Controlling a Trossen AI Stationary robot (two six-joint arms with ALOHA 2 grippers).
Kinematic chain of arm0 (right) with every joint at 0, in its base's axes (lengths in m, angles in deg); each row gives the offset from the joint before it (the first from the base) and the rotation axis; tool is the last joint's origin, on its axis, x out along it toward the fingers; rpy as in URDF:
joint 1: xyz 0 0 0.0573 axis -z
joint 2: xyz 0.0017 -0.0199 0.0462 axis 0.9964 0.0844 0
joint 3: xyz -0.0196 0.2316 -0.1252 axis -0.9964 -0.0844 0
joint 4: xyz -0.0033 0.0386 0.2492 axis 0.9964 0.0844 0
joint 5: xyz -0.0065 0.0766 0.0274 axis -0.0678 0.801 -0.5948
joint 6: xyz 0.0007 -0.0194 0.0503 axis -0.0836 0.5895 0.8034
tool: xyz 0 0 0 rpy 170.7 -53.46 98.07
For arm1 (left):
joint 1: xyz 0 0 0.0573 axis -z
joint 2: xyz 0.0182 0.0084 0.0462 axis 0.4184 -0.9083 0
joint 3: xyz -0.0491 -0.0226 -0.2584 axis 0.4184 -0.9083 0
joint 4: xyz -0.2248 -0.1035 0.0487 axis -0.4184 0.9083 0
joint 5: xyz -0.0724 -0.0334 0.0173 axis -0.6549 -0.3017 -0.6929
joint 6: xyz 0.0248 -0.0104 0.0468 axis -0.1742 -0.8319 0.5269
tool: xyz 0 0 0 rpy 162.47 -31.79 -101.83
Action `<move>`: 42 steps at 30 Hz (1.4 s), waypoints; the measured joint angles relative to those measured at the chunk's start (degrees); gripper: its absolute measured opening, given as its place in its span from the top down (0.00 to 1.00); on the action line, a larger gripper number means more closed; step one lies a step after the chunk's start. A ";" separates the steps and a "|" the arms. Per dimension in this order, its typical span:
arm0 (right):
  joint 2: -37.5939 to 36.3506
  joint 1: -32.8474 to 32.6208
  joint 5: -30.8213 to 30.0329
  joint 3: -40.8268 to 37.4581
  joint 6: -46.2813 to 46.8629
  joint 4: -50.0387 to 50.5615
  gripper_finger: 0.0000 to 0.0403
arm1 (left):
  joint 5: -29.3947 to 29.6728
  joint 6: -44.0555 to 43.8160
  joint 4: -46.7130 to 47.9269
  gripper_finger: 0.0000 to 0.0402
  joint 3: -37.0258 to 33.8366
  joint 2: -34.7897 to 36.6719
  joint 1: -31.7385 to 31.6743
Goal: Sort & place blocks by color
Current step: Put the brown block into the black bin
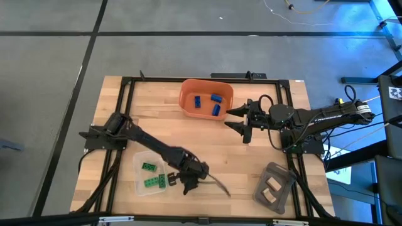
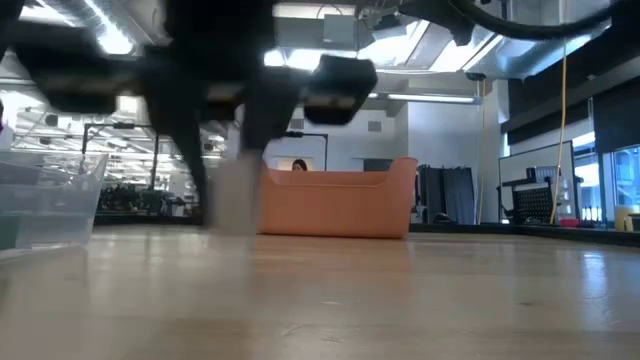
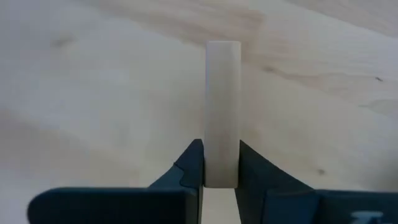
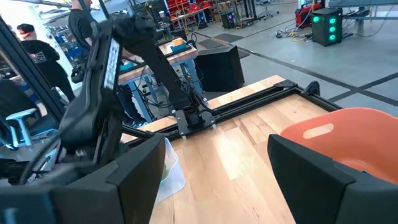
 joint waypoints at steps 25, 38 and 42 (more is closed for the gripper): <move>-1.55 0.01 -1.27 0.00 -1.30 0.30 0.30 | 14.39 -53.11 -18.55 0.89 -30.64 46.66 -19.99; -1.49 -0.04 0.67 0.00 -0.07 -1.11 0.30 | 25.83 -68.59 -45.64 0.89 -43.08 57.51 -17.12; -1.49 -0.04 0.70 0.00 -0.10 -1.37 0.30 | 26.37 -66.65 -50.76 0.89 -42.99 57.35 -17.13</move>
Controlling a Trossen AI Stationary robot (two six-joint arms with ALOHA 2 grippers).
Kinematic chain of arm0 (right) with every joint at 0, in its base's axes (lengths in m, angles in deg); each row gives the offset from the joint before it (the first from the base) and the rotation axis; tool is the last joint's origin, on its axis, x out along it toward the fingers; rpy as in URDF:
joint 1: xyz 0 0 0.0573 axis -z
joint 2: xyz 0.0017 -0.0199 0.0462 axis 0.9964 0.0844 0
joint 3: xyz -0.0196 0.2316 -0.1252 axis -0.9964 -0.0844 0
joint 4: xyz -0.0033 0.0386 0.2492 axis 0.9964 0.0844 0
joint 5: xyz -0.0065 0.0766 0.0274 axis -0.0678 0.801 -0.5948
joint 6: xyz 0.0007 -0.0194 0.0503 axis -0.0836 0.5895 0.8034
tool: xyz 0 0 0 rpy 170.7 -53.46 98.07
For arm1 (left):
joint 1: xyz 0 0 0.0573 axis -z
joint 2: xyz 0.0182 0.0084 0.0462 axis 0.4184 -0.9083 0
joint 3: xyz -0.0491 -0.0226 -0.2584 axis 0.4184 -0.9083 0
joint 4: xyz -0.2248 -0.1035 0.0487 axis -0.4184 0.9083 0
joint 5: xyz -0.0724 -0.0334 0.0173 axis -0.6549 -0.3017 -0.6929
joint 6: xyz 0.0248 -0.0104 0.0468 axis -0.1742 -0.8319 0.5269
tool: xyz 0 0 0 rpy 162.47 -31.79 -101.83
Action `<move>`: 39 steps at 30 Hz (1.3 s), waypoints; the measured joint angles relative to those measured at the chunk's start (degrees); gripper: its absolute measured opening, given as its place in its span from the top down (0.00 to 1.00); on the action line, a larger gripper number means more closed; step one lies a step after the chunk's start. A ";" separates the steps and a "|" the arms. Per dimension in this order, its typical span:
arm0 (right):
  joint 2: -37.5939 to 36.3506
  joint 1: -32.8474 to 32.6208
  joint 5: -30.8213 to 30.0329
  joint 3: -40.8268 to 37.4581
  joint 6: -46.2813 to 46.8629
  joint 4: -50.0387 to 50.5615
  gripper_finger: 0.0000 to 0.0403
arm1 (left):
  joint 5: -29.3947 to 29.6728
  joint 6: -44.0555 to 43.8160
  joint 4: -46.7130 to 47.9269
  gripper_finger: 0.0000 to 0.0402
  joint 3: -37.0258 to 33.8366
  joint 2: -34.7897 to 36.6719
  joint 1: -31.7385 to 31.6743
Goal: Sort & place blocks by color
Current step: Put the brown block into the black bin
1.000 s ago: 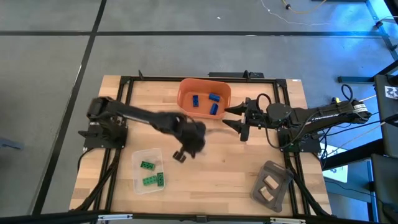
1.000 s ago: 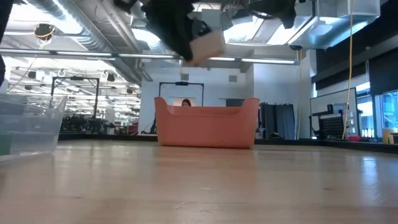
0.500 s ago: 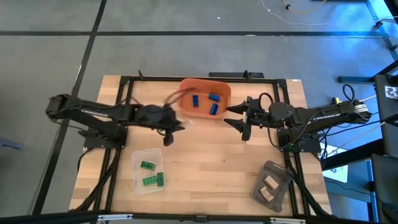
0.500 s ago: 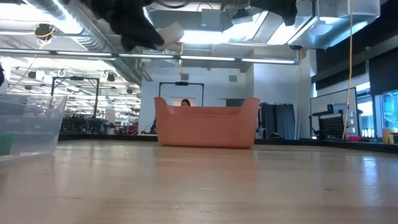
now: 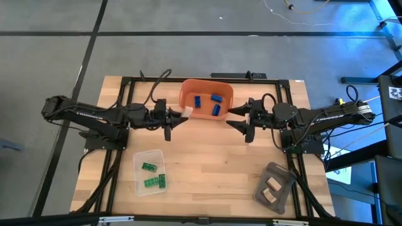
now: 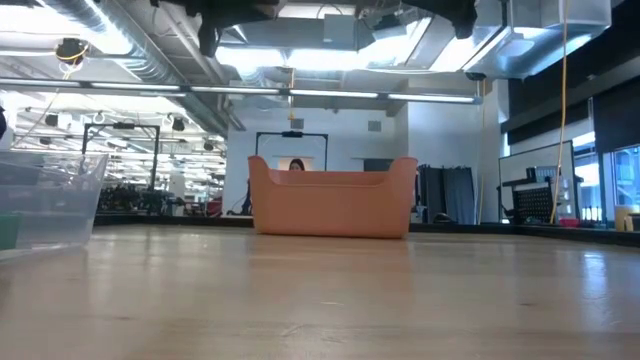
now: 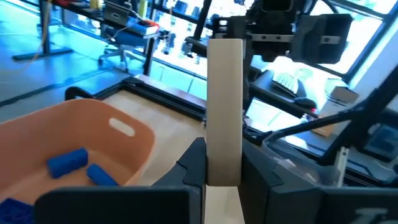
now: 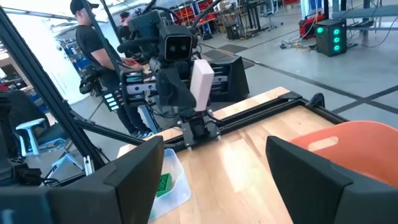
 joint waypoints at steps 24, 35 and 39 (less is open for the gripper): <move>18.25 0.00 1.48 1.07 0.67 -20.59 0.30 | -3.94 1.64 -8.28 0.89 9.52 -18.55 3.02; 19.16 -1.14 2.59 2.95 1.74 -21.60 0.44 | -3.68 2.99 -8.63 0.89 12.68 -21.68 3.63; 19.08 -1.57 2.60 2.95 1.89 -21.53 0.64 | -3.66 2.97 -8.64 0.89 12.68 -21.68 3.65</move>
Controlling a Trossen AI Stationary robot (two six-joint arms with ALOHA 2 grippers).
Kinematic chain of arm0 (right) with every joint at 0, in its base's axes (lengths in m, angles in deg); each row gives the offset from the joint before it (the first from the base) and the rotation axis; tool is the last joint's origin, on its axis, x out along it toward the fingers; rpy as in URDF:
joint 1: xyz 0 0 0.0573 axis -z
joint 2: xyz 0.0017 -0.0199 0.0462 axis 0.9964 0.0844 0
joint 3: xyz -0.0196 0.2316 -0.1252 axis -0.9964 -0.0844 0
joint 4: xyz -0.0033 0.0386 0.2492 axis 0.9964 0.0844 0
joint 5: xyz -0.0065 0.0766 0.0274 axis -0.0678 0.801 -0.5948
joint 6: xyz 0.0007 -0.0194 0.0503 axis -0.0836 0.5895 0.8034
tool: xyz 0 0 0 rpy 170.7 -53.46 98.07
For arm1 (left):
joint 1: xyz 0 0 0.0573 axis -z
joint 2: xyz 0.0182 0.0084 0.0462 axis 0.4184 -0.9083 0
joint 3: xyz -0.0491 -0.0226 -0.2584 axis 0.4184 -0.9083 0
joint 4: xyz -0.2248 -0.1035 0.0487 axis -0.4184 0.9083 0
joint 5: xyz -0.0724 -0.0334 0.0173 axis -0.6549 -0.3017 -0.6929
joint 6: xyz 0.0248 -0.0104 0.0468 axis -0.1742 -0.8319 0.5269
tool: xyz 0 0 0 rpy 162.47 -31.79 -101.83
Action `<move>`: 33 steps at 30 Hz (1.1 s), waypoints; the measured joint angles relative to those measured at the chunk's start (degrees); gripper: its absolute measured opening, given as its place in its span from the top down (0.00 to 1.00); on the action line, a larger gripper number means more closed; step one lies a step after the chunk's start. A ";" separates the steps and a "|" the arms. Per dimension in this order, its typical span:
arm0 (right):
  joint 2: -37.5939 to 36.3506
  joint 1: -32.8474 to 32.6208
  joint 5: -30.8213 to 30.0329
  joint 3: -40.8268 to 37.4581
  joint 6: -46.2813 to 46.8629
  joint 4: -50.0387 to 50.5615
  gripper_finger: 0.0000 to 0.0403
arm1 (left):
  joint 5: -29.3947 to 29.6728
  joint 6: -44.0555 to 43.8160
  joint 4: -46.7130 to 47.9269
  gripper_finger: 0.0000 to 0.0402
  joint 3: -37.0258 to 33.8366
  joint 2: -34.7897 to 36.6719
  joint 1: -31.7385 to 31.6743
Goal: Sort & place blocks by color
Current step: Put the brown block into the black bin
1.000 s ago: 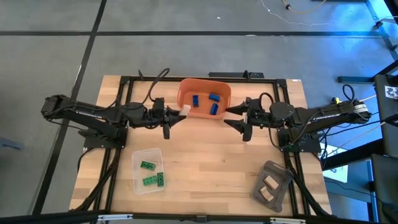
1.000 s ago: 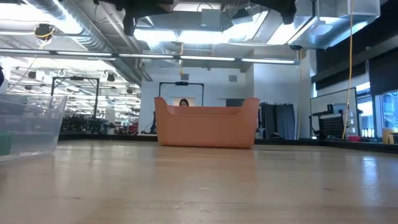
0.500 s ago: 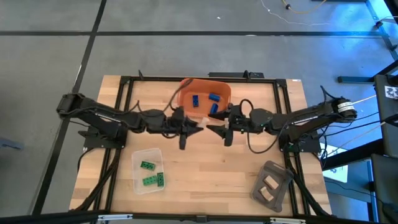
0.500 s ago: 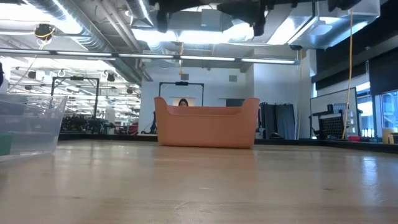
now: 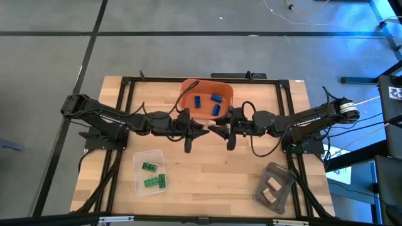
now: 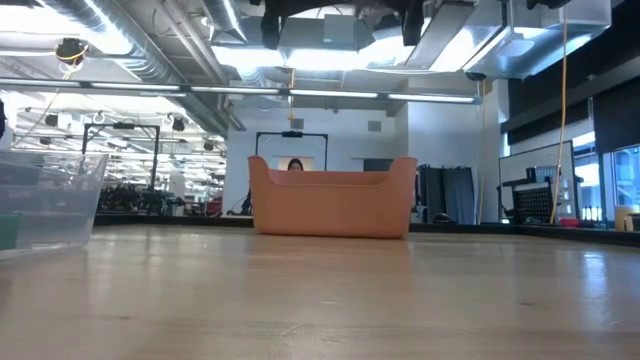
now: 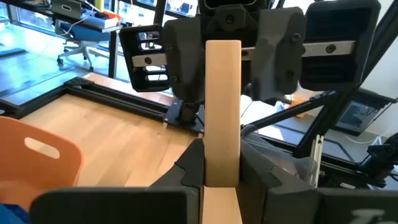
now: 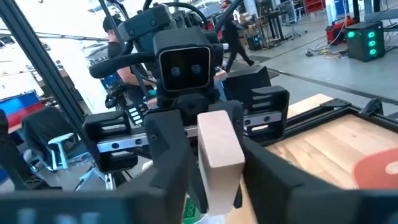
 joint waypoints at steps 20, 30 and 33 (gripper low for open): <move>-13.16 0.89 -0.27 -0.04 -1.53 19.56 0.86 | -4.05 -1.13 18.71 0.56 -0.07 14.39 -3.88; -28.09 0.83 -3.12 -0.03 -1.41 36.17 0.86 | 4.71 2.60 20.87 0.56 -8.13 34.07 -0.72; -29.40 0.83 -3.14 -0.03 -1.56 36.52 0.86 | 7.51 2.62 13.65 0.56 -13.10 38.30 1.12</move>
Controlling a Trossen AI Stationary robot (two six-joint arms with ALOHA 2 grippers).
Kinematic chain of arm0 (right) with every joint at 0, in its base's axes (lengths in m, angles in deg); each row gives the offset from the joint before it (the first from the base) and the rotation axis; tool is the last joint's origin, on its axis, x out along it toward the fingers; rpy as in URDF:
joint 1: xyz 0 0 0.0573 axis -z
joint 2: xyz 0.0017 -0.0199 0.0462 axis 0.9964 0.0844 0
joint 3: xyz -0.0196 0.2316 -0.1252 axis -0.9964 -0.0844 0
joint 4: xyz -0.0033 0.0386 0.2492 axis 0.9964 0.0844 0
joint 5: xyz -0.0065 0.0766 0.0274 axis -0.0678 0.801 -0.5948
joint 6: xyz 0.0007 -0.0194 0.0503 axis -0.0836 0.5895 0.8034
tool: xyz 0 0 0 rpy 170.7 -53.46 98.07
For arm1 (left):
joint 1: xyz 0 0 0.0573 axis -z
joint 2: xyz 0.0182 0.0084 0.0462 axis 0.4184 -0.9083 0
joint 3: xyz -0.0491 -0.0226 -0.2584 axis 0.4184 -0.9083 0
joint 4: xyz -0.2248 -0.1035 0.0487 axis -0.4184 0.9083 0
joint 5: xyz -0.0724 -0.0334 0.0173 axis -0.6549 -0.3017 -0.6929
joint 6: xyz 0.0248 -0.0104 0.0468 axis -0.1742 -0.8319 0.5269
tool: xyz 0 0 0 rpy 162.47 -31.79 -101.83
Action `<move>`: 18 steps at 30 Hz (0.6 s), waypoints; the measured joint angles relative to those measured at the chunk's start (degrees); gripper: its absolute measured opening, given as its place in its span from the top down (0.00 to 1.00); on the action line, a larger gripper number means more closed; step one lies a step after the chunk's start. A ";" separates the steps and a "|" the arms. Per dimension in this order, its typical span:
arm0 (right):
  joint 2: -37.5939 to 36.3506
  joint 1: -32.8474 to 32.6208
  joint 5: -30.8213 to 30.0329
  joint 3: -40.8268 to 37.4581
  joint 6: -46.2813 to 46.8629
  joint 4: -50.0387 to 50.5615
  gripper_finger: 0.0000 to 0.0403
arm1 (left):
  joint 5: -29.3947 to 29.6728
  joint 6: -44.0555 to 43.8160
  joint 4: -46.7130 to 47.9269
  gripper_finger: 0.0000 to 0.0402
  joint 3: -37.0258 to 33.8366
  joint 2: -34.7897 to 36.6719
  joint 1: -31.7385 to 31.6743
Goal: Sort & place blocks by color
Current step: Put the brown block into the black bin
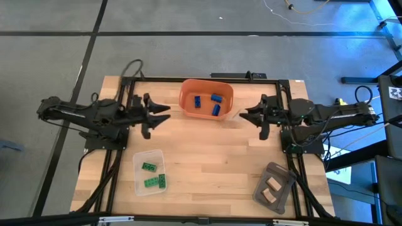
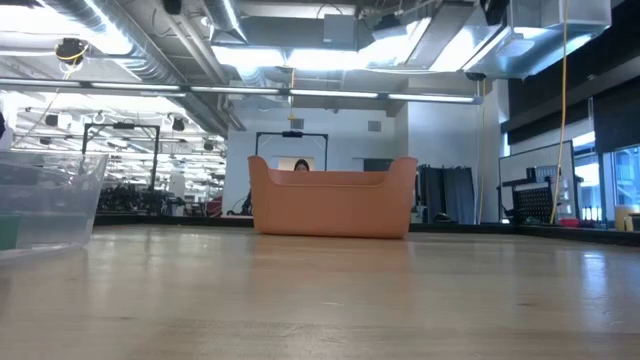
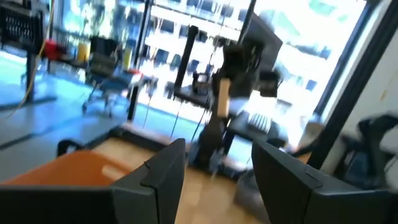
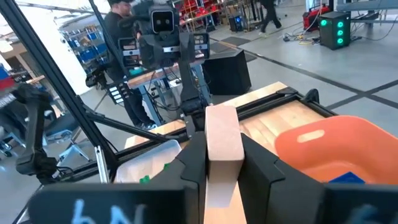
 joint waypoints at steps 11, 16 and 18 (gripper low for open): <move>0.09 0.00 -0.04 -0.01 -0.15 -0.40 0.86 | 3.26 0.41 -6.04 0.56 -3.33 4.02 0.74; 0.98 -0.17 0.41 0.00 2.90 -4.47 0.86 | 3.26 0.40 -6.04 0.56 -3.33 3.95 0.74; 2.28 -1.18 3.02 0.01 4.94 -6.15 0.86 | 3.52 0.40 -6.04 0.56 -3.33 3.97 0.74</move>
